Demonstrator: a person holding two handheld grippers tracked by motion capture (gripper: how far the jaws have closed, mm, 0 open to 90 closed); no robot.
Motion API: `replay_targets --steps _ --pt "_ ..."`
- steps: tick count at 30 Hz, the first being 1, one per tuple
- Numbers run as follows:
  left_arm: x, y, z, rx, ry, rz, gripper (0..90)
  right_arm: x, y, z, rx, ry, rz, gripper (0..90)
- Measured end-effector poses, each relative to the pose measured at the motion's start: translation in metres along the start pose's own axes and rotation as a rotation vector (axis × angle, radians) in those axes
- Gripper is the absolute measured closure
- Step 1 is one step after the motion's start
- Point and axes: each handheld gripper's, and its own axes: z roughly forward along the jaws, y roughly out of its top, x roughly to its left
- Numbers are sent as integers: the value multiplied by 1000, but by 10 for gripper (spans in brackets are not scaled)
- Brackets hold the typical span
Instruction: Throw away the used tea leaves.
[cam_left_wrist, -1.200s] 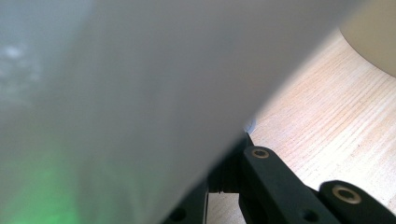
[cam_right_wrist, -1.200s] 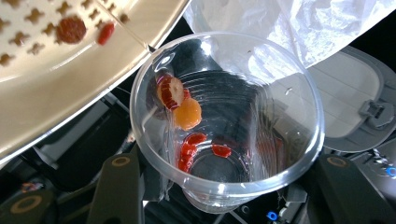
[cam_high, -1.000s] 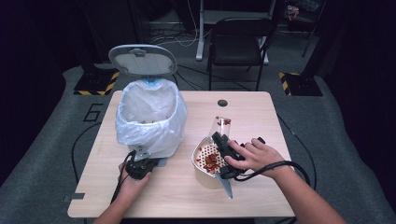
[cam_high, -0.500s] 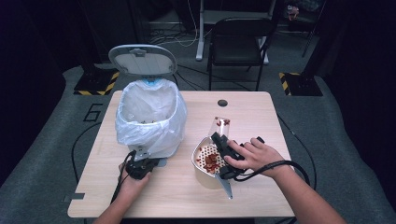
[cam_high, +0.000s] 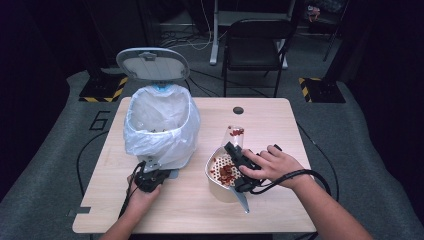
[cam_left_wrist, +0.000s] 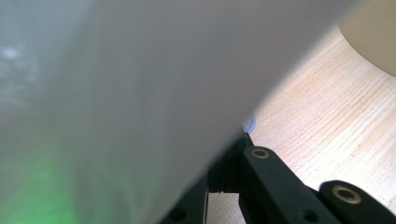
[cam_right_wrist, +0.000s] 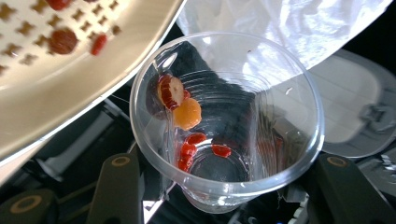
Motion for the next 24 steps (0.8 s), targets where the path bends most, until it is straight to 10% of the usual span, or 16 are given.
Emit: replay_targets --steps 14,21,23,24 --pt "0 0 0 -1 0 -1 900 -20 -12 2 -62 141 -67 473" --pt "-2 0 1 -23 6 -32 900 -33 -25 5 -88 219 47 471" --pt "0 0 0 -3 -3 -6 900 -29 -27 6 -102 235 210 470" --pt "0 0 0 2 -2 -3 900 -35 -30 9 -144 254 198 470"
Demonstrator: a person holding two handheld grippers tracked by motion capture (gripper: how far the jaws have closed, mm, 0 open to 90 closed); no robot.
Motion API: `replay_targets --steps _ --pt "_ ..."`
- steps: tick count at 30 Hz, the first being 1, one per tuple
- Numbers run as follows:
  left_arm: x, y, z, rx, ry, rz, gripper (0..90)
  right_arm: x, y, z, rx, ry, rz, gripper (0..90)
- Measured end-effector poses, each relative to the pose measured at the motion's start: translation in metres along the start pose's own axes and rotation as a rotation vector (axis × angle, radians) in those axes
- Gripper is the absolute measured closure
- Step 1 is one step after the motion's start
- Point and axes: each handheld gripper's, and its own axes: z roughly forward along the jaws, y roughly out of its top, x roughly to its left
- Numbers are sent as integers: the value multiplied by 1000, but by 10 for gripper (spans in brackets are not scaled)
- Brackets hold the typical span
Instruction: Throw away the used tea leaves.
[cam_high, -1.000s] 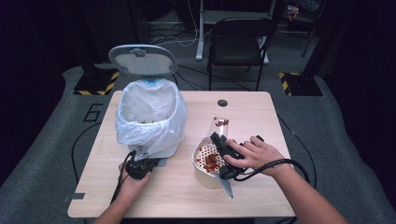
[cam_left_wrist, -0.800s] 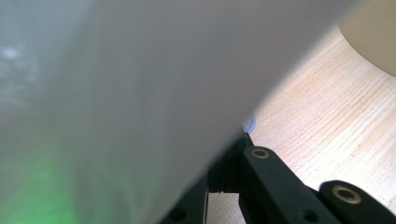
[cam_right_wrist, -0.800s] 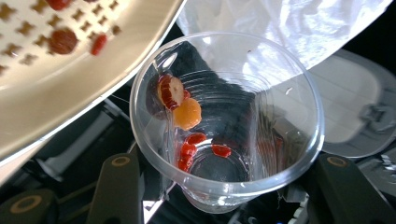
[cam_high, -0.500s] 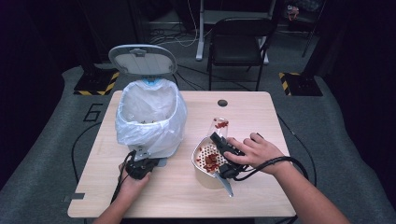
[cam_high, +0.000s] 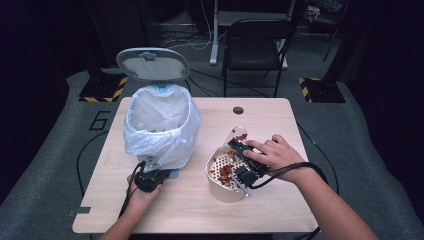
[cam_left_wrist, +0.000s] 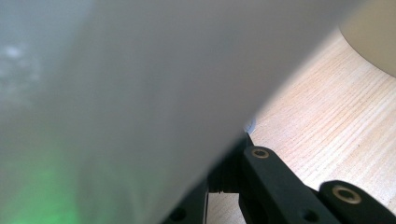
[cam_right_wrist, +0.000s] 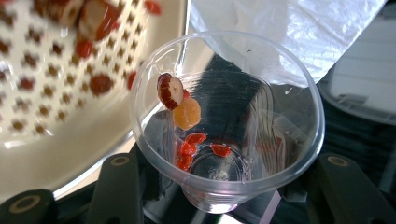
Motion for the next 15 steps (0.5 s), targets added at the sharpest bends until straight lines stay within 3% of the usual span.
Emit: replay_targets --steps 1,2,3,6,8,9,10,11,13,15 --pt "0 0 0 -1 0 0 900 -1 -2 -3 12 12 91 470" --pt "0 0 0 -3 -1 -1 900 -3 -3 -3 0 17 117 469" --pt "0 0 0 -5 -1 -3 900 -5 -6 -3 -16 36 179 469" --pt "0 0 0 -4 -1 -3 900 -11 -13 -2 -33 74 260 469" --pt "0 0 0 0 0 1 900 -15 -20 -2 -40 102 347 468" --pt "0 0 0 0 0 1 900 -15 -20 -2 -40 102 347 468" --pt "0 0 0 0 -1 0 900 -19 -25 -1 -71 126 449 467" --pt "0 0 0 0 -1 0 900 -22 -29 -1 -93 137 520 467" --pt "0 0 0 0 0 0 900 -26 -36 0 -116 182 636 466" --pt "0 0 0 -1 0 1 900 -28 -42 2 -136 197 731 466"
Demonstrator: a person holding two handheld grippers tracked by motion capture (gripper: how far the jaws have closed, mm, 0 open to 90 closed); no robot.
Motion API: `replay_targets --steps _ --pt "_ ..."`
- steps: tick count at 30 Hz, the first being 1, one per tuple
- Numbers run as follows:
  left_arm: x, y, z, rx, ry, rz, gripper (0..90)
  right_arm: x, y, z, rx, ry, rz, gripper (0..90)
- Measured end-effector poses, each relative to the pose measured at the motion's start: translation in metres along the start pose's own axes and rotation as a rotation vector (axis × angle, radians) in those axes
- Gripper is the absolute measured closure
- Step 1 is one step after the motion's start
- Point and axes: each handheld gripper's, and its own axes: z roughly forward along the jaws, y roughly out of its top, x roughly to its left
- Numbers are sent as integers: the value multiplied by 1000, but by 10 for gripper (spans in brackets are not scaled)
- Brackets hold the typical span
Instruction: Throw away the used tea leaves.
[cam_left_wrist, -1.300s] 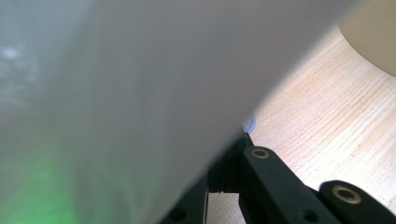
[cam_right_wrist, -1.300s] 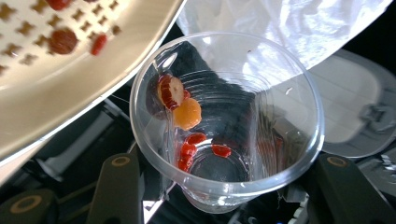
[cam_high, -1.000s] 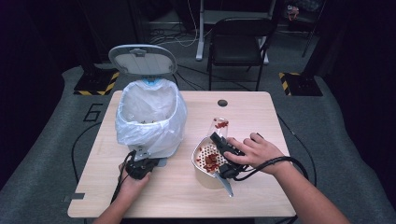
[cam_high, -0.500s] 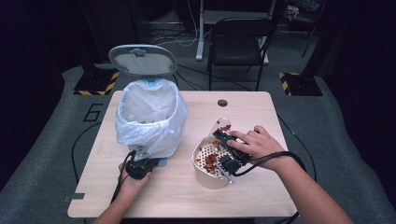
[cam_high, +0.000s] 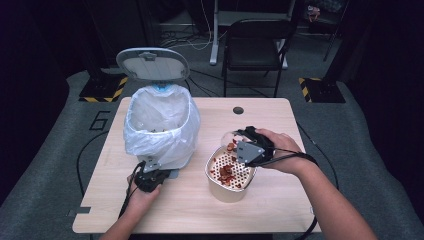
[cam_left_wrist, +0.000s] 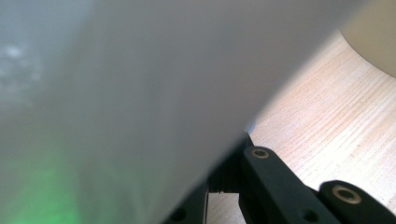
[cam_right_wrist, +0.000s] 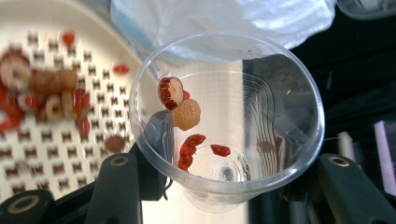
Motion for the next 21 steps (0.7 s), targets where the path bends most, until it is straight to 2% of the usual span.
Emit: replay_targets --steps 6,7,8,10,13,14,21 --pt "0 0 0 -1 -3 -3 900 -15 -9 2 -61 57 261 463" --pt "1 0 0 -1 -3 -1 900 -18 -11 1 -64 62 293 462" --pt "0 0 0 0 -2 0 900 -21 -13 1 -75 79 355 462" --pt "0 0 0 0 -2 -1 900 -28 -15 0 -102 92 431 463" --pt "1 0 0 0 -3 1 900 -35 -15 -2 -136 119 514 464" --pt "1 0 0 0 -2 2 900 -38 -15 -3 -147 140 556 463" --pt "0 0 0 0 -3 -2 900 -49 -15 -3 -155 200 700 463"
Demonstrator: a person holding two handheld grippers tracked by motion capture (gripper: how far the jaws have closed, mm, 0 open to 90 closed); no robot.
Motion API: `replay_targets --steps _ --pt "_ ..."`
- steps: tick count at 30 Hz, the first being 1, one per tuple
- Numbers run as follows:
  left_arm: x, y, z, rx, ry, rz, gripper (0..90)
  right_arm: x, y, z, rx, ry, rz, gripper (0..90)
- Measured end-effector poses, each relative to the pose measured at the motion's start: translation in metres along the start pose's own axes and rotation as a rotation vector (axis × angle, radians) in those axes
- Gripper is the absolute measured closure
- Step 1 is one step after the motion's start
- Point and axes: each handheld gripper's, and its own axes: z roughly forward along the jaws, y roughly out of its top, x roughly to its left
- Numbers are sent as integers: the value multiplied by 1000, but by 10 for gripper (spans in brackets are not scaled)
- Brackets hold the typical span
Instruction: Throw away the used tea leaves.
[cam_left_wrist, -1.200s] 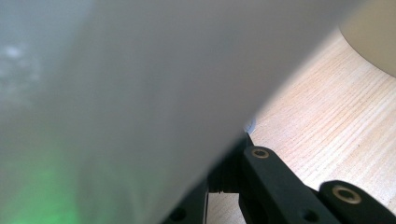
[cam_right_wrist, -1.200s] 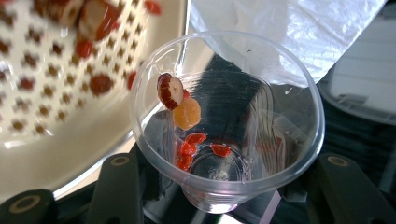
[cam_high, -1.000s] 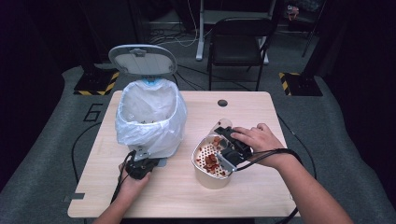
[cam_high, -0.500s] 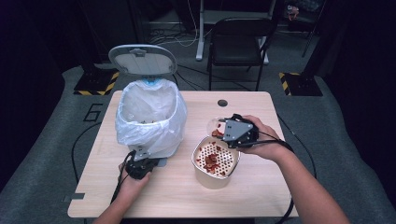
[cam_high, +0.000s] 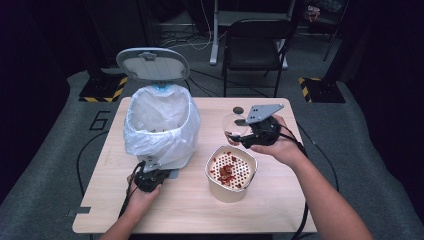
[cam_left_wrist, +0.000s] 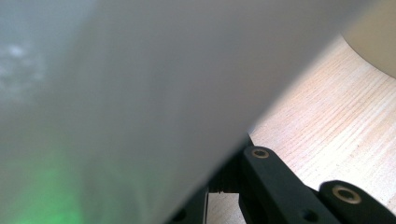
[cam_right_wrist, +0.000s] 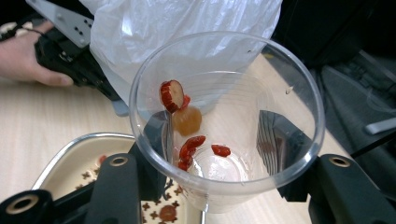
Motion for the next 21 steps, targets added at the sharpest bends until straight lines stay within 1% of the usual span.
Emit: replay_targets --steps 2,4,6,7,9,10,11,15,17,20,21 --pt "0 0 0 0 2 5 900 -3 1 0 1 13 47 462" --pt "0 0 0 1 2 -1 900 -4 1 0 4 33 87 461" --pt "0 0 0 -1 1 1 900 -6 2 0 13 42 125 461" --pt "0 0 0 -1 1 4 900 -7 3 0 18 46 135 461" --pt "0 0 0 -3 0 -5 900 -9 4 0 22 44 156 461" --pt "0 0 0 -4 2 0 900 -9 5 0 21 45 168 461" --pt "0 0 0 -4 3 4 900 -9 7 -1 15 50 176 460" --pt "0 0 0 -4 1 -3 900 -7 15 -3 0 66 198 458" --pt "0 0 0 -4 1 -2 900 -5 20 -3 -8 69 191 459" --pt "0 0 0 -1 2 2 900 -3 28 -3 -5 72 180 459" --pt "0 0 0 -5 3 -3 900 -2 32 -2 -4 74 187 458"
